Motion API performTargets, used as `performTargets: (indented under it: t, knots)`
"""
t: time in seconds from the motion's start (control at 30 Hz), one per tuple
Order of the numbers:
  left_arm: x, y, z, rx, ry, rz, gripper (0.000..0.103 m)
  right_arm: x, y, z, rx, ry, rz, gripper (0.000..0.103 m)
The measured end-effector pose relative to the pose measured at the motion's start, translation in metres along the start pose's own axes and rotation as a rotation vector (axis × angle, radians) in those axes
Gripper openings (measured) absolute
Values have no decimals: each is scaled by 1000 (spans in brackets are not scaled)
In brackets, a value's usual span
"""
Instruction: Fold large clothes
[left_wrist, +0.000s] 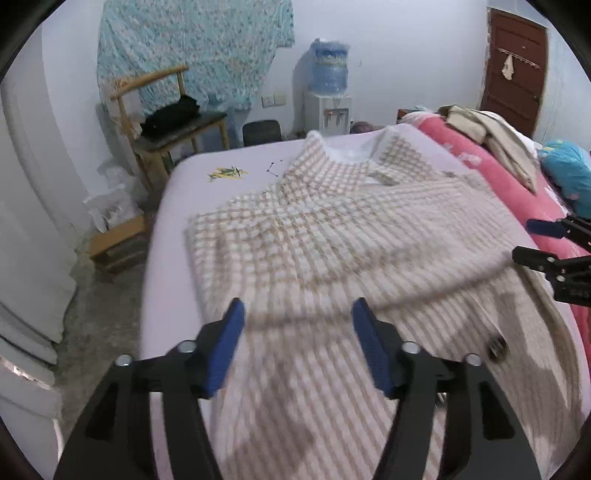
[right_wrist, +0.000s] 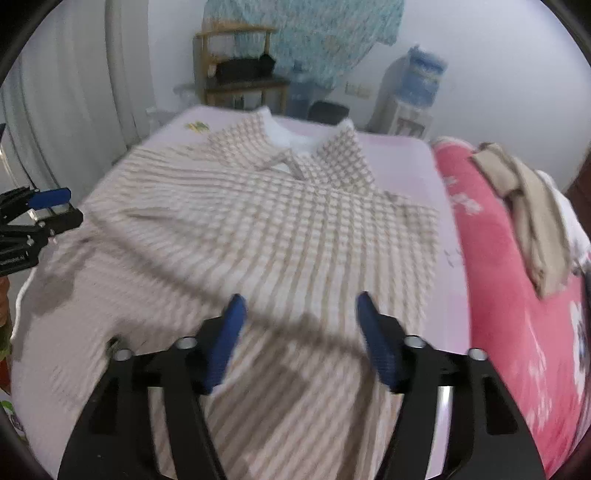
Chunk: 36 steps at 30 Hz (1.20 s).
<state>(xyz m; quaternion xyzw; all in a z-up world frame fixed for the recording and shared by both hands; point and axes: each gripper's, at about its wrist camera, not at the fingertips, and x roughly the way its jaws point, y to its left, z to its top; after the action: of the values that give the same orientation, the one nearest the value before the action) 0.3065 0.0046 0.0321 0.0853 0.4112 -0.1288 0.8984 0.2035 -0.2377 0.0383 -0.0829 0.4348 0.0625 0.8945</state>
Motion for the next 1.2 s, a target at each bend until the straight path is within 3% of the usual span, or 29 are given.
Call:
performTargets:
  t: [0.17, 0.27, 0.43, 0.53, 0.63, 0.73, 0.8, 0.97, 1.2]
  knots:
    - [-50, -22, -58, 8, 46, -11, 80, -45, 21, -66, 83, 16, 87, 78]
    - [-69, -35, -98, 2, 72, -5, 85, -62, 34, -109, 132, 38, 74, 79]
    - [-69, -66, -153, 15, 131, 35, 87, -76, 51, -159, 228, 85, 76, 79]
    - [-58, -74, -176, 2, 162, 45, 87, -72, 54, -176, 226, 104, 22, 81]
    - [-59, -74, -182, -19, 111, 82, 95, -62, 56, -186, 238, 114, -1, 86]
    - [-54, -63, -185, -86, 123, 45, 99, -57, 52, -192, 279, 109, -1, 94]
    - [-53, -54, -189, -139, 131, 9, 99, -56, 48, -195, 305, 106, 13, 95]
    - [-55, -55, -192, -135, 96, 19, 99, -57, 50, -198, 302, 91, 1, 95]
    - [-55, -55, -192, -137, 124, 15, 99, -61, 52, -201, 314, 96, -3, 95]
